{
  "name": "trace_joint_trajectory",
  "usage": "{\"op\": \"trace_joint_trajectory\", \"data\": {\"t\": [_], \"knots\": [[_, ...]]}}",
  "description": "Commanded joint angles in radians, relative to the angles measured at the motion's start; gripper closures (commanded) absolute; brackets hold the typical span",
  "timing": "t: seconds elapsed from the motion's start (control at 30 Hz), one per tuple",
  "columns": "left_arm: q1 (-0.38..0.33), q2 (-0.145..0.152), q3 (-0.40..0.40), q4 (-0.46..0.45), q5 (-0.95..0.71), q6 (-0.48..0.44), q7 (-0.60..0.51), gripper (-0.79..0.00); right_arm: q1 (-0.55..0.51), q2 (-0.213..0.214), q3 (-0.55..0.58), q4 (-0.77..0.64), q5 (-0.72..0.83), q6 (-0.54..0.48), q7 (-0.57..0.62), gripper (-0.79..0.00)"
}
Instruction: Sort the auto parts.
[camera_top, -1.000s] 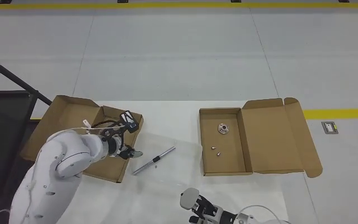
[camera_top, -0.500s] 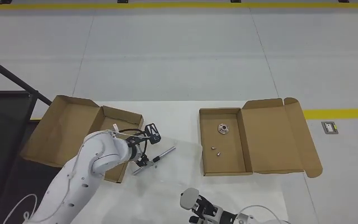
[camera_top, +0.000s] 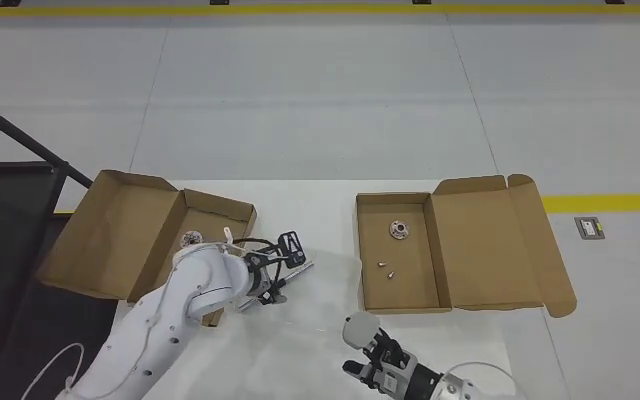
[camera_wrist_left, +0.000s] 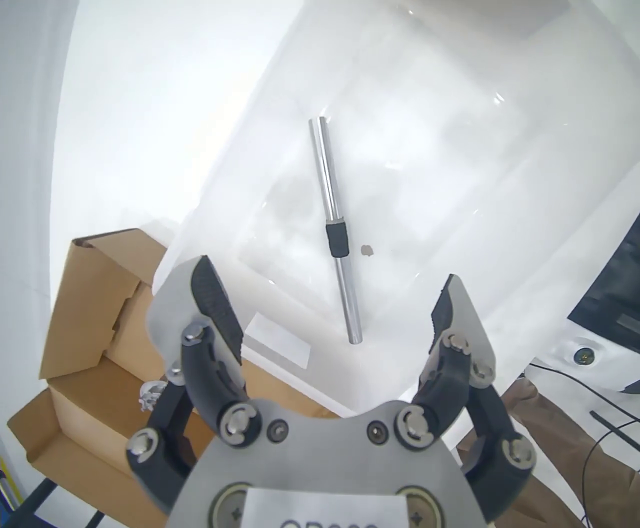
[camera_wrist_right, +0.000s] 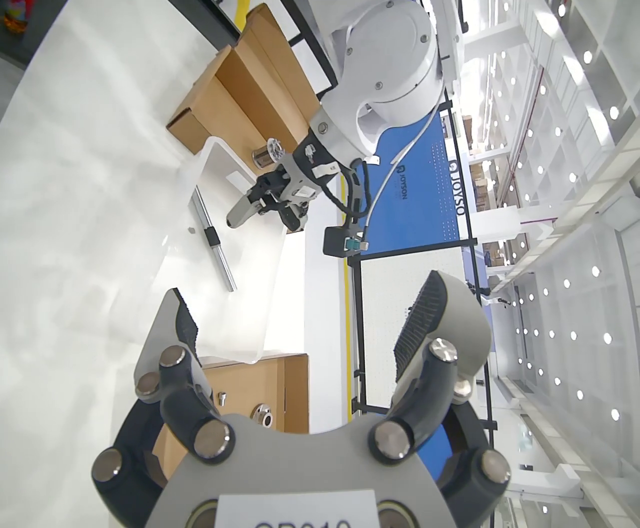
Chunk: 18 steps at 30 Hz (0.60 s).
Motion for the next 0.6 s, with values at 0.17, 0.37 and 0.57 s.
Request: {"op": "trace_joint_trajectory", "data": {"t": [0.17,0.37,0.57], "knots": [[-0.083,-0.047,0.119,0.118,0.009,0.025,-0.004,-0.683,0.001,0.000,-0.001,0.000,0.000,-0.001,-0.001,-0.785],[-0.117,-0.072,0.164,0.192,0.017,0.035,0.000,-0.397,0.001,0.000,-0.001,0.000,0.000,-0.001,-0.001,-0.785],[-0.130,-0.086,0.181,0.240,0.036,0.062,0.001,-0.428,0.001,0.000,-0.001,0.000,0.000,-0.001,-0.001,-0.785]]}}
